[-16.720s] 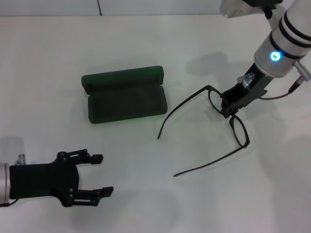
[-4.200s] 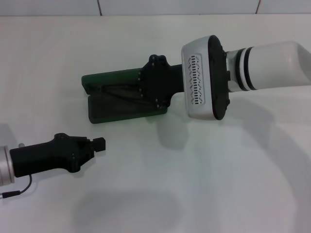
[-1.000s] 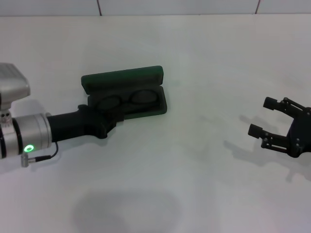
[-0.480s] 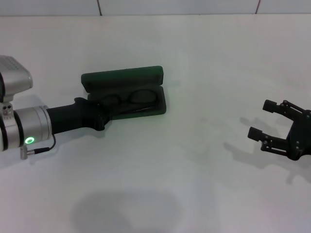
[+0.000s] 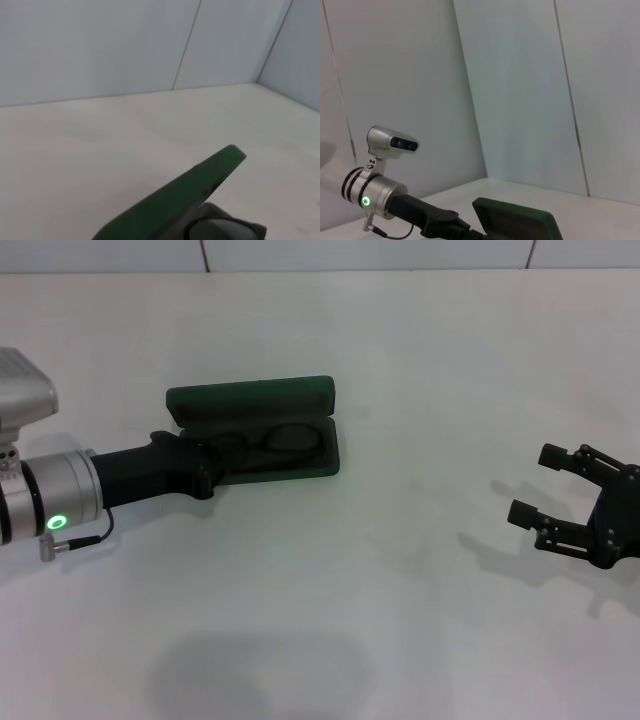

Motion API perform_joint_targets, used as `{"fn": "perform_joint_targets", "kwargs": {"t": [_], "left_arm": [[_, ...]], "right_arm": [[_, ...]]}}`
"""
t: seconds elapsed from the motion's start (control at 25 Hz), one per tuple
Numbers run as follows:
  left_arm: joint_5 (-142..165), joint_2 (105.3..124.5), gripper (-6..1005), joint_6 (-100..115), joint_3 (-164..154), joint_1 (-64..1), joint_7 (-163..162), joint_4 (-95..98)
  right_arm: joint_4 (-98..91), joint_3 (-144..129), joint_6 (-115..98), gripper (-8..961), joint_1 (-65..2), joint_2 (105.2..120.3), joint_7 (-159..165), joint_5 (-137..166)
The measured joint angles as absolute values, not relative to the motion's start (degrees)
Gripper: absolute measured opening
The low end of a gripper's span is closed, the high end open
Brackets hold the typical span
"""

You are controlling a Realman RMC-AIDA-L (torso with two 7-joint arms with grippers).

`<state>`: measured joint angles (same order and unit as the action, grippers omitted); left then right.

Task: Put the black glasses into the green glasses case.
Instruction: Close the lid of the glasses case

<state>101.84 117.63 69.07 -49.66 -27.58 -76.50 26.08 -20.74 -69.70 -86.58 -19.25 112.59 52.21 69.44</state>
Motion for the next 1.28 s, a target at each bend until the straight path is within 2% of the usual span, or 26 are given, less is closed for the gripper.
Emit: {"fn": "perform_joint_targets", "kwargs": {"t": [0.32,0.64,0.76,1.0,1.28], "left_arm": [[101.57,117.5,79,71.35,-49.66,-27.19,-76.8,27.31],[103.52,114.87,81,82.85,-50.04,-26.88,-91.43,37.31],[107.25,114.65,81,82.81,-50.0,-27.43,-99.41,44.21],[115.05,115.74,83,81.3,-49.92,-31.89,-115.48,53.82],[130.88,118.6,84,71.96,-50.26,-36.7,-138.71,56.35]], "right_arm": [[-20.74,-69.57,-86.58,875,-19.09,112.59,52.22,69.43],[-20.74,-69.53,-86.18,874,-18.85,112.46,52.2,70.43],[-20.74,-69.31,-85.97,874,-18.83,112.43,52.05,71.96],[-20.67,-69.25,-85.77,874,-18.39,112.75,51.5,72.19],[-20.61,-69.25,-85.58,873,-17.74,113.11,51.5,72.23]]}}
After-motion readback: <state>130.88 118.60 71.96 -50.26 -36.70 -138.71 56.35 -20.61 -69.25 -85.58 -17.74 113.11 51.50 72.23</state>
